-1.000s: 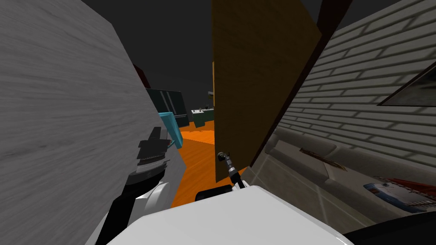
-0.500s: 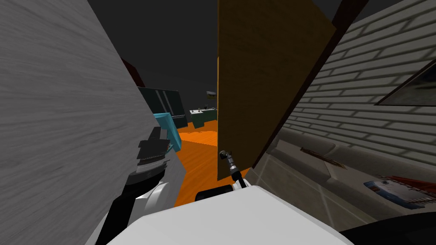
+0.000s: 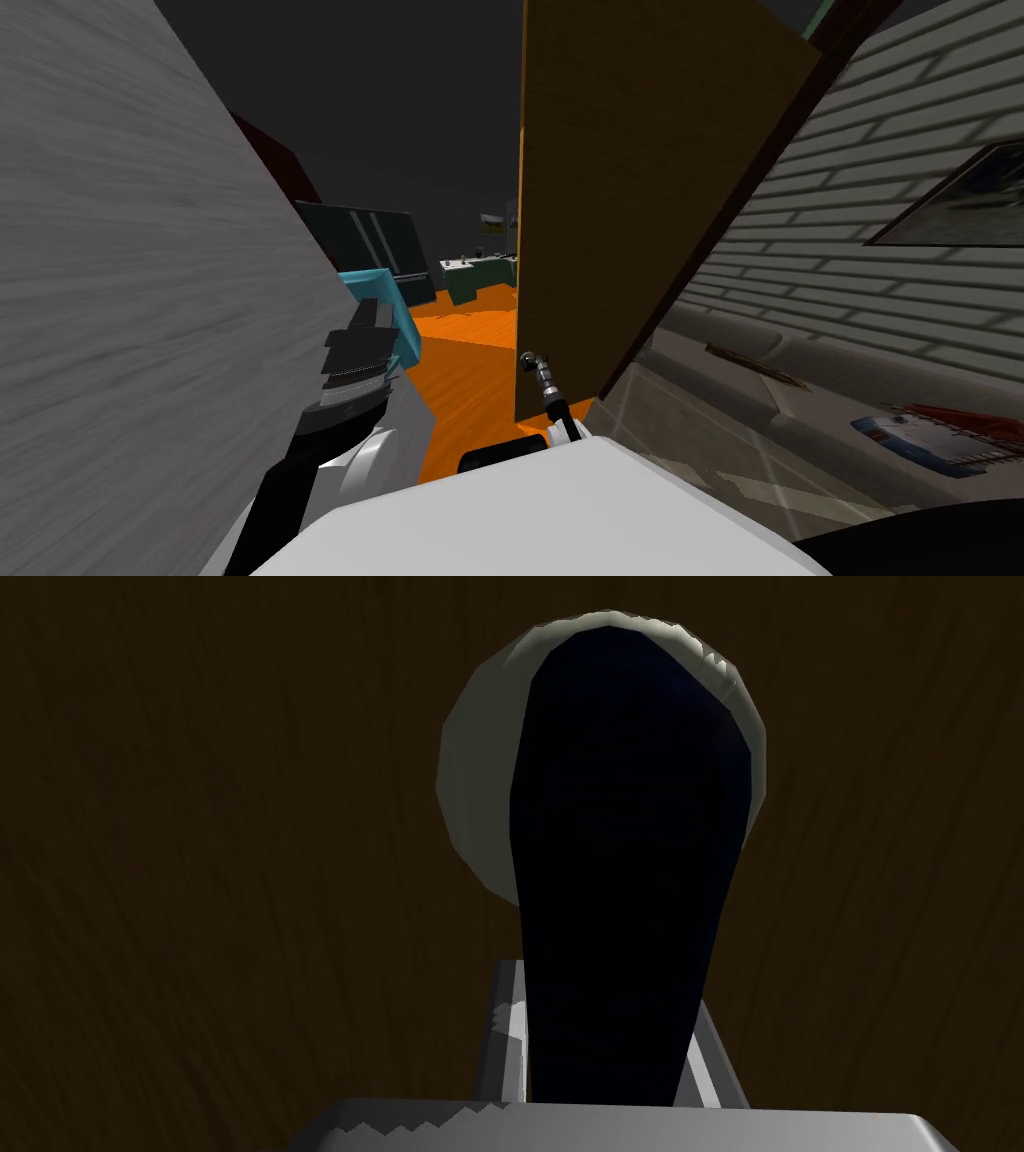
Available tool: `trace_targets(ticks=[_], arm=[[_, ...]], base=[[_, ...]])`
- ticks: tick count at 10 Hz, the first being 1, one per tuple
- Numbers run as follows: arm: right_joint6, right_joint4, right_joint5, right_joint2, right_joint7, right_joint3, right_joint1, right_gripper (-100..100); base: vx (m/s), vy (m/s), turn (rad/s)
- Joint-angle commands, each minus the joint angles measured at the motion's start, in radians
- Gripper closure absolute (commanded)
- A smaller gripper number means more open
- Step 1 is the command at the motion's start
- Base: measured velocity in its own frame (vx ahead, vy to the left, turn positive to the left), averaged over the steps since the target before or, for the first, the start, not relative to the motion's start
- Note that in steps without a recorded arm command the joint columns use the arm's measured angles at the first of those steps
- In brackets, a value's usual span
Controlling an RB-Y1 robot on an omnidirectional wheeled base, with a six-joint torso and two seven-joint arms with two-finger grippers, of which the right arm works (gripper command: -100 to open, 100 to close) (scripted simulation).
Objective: Push the door open
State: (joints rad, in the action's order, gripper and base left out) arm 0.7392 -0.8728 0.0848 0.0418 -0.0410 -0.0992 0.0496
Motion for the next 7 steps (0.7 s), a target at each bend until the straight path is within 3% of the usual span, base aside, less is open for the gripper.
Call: trace_targets(ticks=[1,3,5,7], arm=[[-0.001,-0.005,0.007,-0.01,-0.008,0.021,-0.007,100],[-0.002,0.001,0.012,-0.019,-0.013,0.037,-0.012,100],[-0.002,0.0,0.019,0.004,-0.018,0.054,-0.01,100],[-0.001,0.001,0.025,0.013,-0.024,0.068,-0.011,100]], base=[[0.177,0.115,-0.069],[0.175,0.106,-0.058],[0.105,0.025,-0.035],[0.19,0.045,-0.055]])
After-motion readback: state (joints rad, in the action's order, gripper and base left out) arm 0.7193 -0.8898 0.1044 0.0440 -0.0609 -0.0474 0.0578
